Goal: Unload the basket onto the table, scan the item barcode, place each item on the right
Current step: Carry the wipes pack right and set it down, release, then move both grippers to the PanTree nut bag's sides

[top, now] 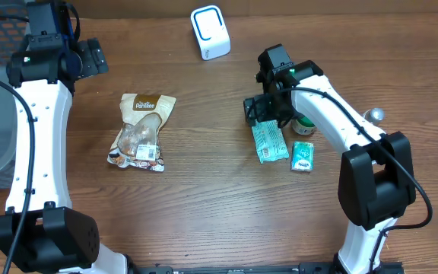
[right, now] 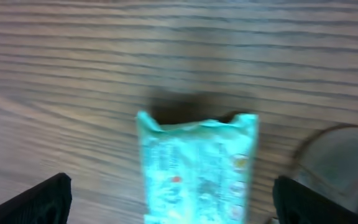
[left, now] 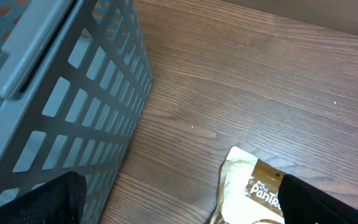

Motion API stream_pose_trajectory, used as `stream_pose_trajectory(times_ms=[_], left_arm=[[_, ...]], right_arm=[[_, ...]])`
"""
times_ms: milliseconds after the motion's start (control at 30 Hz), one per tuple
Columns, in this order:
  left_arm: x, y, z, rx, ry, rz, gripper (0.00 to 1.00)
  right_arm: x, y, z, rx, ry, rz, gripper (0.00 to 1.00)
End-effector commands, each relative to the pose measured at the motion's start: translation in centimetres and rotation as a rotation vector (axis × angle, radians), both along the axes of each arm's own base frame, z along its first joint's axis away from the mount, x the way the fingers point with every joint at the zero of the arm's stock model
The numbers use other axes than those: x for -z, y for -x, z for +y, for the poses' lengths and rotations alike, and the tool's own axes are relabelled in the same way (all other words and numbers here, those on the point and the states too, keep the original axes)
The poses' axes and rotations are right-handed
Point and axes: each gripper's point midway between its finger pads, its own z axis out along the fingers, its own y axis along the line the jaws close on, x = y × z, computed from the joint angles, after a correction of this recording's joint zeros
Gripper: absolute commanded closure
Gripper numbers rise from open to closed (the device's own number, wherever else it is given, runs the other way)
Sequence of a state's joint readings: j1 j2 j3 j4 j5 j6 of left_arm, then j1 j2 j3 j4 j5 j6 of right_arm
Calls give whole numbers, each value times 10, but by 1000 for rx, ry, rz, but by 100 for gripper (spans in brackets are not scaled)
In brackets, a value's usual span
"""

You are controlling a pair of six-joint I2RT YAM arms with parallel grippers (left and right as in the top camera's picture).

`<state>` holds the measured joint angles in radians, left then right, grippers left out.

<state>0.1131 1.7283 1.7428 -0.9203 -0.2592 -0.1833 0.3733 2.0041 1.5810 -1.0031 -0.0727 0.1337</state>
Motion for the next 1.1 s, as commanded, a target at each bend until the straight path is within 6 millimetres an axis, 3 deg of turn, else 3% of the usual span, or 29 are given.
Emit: stream_pose_trajectory(times_ms=[0, 233, 467, 667, 900, 1067], left_arm=[[-5, -1, 1, -2, -11, -9, 0], [-4, -1, 1, -2, -11, -9, 0], [-19, -22, -4, 24, 12, -115, 0], [-19, -22, -5, 27, 15, -116, 0], [23, 15, -19, 61, 91, 104, 0], [81, 44, -38, 90, 201, 273, 0]], right_arm=[[-23, 4, 53, -29, -223, 13, 0], [-50, 8, 110, -148, -495, 5, 0], [-44, 12, 116, -123, -444, 2, 2], [-45, 14, 123, -141, -450, -8, 0], [-45, 15, 123, -140, -448, -4, 0], [-45, 15, 123, -140, -448, -4, 0]])
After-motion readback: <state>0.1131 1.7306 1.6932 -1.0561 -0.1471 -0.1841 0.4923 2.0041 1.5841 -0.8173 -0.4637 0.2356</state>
